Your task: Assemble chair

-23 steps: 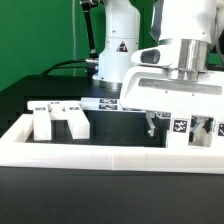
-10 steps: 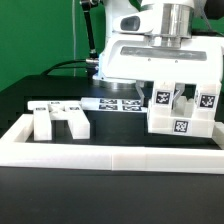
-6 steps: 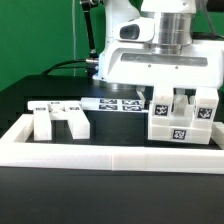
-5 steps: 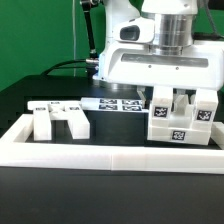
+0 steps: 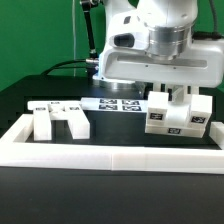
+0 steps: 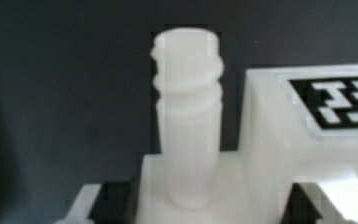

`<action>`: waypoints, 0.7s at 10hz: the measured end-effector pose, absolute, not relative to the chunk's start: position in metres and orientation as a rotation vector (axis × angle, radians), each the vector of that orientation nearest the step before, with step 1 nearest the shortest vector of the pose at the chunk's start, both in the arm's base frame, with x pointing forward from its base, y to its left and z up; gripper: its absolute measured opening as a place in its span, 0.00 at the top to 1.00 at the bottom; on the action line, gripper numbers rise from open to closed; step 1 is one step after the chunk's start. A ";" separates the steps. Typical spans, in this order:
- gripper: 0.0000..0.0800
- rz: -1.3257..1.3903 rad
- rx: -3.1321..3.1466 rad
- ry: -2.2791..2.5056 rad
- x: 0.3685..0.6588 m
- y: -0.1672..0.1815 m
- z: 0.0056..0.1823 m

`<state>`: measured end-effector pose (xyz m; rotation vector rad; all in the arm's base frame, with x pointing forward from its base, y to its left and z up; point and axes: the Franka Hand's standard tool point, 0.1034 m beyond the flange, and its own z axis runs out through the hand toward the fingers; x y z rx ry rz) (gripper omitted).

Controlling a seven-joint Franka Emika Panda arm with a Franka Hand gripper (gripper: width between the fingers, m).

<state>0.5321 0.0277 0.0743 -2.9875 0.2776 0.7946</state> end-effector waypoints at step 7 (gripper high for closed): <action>0.58 1.480 -2.713 0.354 0.517 0.003 0.061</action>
Offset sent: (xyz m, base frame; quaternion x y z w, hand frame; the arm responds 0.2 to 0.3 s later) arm -0.0008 0.0031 -0.0003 0.0012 -0.1953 -0.0014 0.9807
